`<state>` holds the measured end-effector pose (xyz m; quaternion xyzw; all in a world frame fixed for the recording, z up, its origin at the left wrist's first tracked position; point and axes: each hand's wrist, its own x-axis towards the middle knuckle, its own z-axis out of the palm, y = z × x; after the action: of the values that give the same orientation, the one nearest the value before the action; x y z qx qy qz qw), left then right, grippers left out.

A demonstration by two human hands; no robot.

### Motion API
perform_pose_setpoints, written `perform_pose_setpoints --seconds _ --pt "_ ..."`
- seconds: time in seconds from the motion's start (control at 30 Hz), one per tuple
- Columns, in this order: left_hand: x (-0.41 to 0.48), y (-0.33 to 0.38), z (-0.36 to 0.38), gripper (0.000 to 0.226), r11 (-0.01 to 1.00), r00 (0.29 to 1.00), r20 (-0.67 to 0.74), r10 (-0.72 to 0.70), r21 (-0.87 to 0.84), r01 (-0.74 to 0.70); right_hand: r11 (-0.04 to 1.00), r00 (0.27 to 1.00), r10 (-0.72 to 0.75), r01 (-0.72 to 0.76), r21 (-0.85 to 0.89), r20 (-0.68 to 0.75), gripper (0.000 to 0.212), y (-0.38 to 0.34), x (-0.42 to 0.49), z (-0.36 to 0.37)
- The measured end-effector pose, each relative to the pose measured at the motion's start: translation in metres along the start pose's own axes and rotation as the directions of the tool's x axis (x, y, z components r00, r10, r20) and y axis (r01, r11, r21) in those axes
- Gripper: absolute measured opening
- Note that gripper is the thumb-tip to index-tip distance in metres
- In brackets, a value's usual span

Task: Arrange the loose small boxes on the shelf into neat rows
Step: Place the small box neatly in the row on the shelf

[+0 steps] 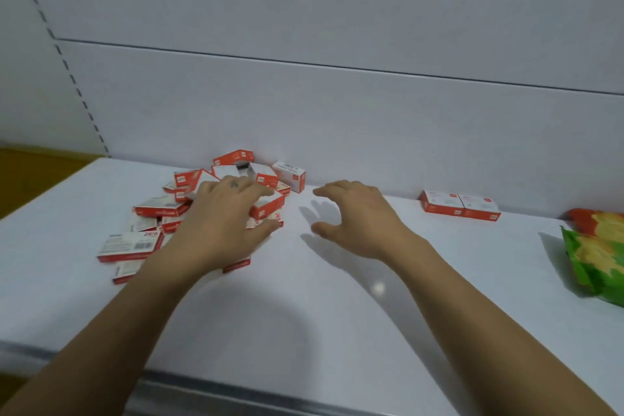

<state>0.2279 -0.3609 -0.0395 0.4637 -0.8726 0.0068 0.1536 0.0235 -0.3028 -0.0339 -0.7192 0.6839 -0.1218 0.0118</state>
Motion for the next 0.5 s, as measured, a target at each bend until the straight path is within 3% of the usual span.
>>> perform_pose_setpoints --seconds 0.13,0.33,0.5 --pt "-0.027 -0.032 -0.01 0.053 0.997 0.997 -0.035 -0.073 0.006 0.073 0.993 0.994 -0.111 0.11 0.031 0.02 0.053 -0.038 0.007 0.006" --pt "-0.06 -0.052 -0.023 0.047 0.998 0.992 -0.111 -0.059 0.021 0.062 0.978 0.978 -0.207 0.206 0.034 0.024 0.052 -0.081 0.015 0.023" --pt "-0.078 -0.06 -0.026 0.054 0.994 0.991 -0.084 -0.105 0.034 0.108 0.972 0.972 -0.234 0.234 0.026 0.0 0.052 -0.098 0.023 0.035"
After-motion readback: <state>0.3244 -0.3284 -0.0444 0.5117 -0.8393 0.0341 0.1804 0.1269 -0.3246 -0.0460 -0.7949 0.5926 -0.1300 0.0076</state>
